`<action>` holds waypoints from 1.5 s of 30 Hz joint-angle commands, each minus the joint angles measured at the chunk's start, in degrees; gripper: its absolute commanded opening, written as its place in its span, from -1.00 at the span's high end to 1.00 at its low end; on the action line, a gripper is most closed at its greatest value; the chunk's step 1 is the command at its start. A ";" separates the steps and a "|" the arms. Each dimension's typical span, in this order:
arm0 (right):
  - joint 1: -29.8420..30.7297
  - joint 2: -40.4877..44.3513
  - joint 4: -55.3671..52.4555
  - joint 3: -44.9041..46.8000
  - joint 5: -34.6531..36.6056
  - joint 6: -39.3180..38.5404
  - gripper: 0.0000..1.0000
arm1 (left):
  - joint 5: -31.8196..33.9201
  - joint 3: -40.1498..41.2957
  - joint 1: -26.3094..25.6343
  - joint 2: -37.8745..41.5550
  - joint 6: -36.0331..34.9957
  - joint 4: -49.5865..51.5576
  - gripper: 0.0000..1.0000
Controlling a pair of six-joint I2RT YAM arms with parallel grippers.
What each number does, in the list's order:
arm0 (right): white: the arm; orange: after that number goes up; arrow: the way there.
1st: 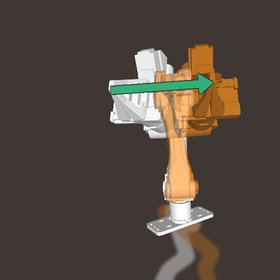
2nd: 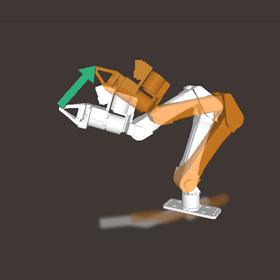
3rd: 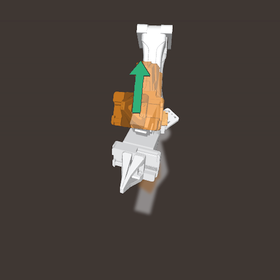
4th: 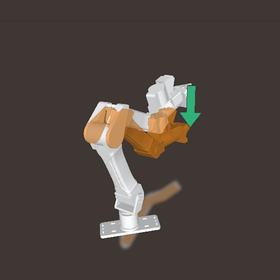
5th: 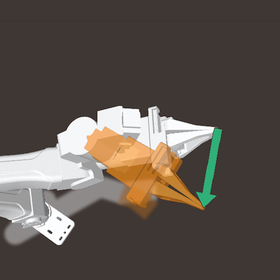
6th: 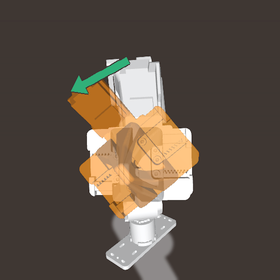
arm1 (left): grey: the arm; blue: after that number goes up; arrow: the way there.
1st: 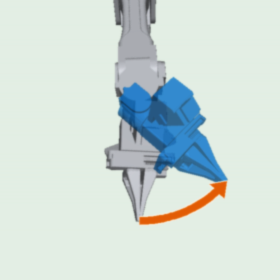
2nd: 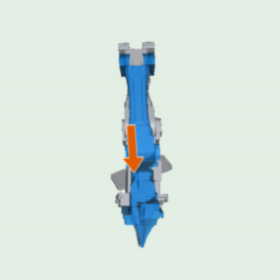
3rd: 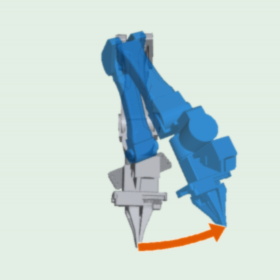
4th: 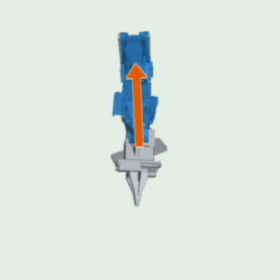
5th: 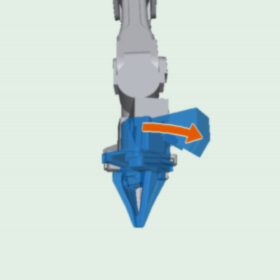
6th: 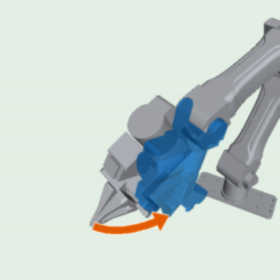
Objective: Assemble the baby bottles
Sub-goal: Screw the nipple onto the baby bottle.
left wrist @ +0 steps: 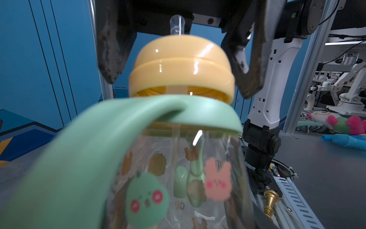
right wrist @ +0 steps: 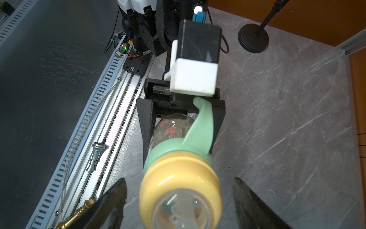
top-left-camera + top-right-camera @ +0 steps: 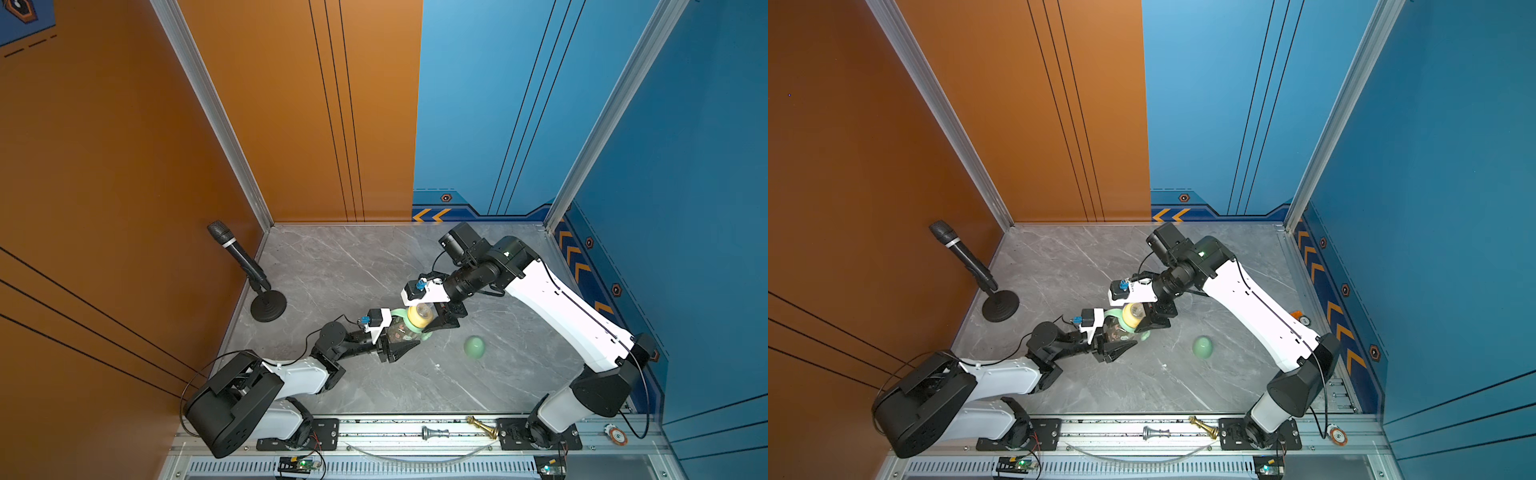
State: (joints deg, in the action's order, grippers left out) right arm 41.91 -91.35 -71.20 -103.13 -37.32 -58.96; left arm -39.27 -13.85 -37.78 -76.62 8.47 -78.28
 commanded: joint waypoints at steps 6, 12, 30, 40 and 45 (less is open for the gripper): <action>1.11 -0.47 -3.69 -0.25 2.64 -0.07 -0.44 | -0.99 -1.44 0.34 -0.37 0.35 -2.26 0.91; 1.57 -1.01 -3.15 -0.15 2.74 0.54 -0.15 | -0.65 -1.45 0.40 -0.28 0.32 -2.31 0.91; 2.11 -13.92 8.99 -4.42 21.47 79.14 0.73 | 50.57 -2.91 -11.90 2.29 -32.61 -2.36 0.93; 1.71 -15.91 13.89 -13.06 19.88 103.68 0.18 | 51.49 -3.37 -14.77 -0.99 -37.00 -2.39 0.94; -1.33 -9.90 20.32 -13.97 17.05 106.59 -0.19 | 48.83 -0.87 -15.27 -0.55 -32.21 -2.39 0.94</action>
State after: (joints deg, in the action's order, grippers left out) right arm 41.89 -106.26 -56.90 -115.02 -18.87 41.82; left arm 12.29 -14.81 -52.58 -78.02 -25.12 -76.38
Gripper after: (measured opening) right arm 0.575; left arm 0.714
